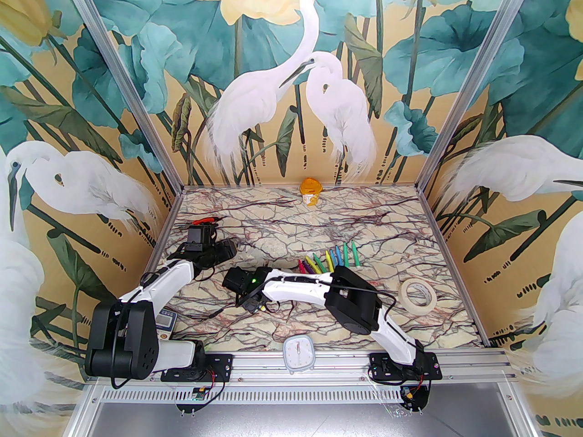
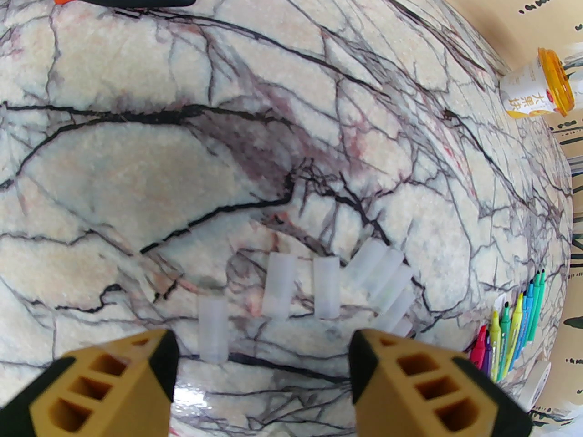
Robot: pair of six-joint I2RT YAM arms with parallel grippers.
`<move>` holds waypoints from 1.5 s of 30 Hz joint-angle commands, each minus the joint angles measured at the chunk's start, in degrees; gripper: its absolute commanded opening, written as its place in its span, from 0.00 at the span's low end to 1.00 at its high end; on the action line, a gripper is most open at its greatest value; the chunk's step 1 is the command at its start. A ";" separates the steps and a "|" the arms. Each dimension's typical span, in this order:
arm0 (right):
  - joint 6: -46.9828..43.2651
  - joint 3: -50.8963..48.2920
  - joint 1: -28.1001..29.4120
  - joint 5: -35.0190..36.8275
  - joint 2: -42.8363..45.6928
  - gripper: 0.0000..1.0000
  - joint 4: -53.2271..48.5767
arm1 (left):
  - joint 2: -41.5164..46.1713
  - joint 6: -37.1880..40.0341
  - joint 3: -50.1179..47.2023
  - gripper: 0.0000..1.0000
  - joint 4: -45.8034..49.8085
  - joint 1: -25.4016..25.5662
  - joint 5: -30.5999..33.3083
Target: Open the pen caps
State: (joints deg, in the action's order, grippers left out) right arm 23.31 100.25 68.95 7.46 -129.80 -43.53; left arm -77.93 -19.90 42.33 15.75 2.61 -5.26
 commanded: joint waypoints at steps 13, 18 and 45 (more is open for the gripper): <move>1.47 -22.47 -4.44 -5.04 17.66 0.02 19.69 | 4.10 0.53 -3.38 0.68 -6.62 -0.43 -10.99; 2.02 -28.93 -6.99 -6.29 23.01 0.01 23.91 | 4.28 0.30 -3.26 0.67 -7.90 -0.41 -15.33; -0.24 -48.83 -13.76 -6.06 43.46 0.00 37.43 | -6.90 -5.85 1.61 0.55 -24.91 10.73 -49.84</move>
State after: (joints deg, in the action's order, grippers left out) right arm 23.90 52.14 55.46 1.21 -87.92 -7.75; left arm -83.44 -25.96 42.13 -8.08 12.69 -51.86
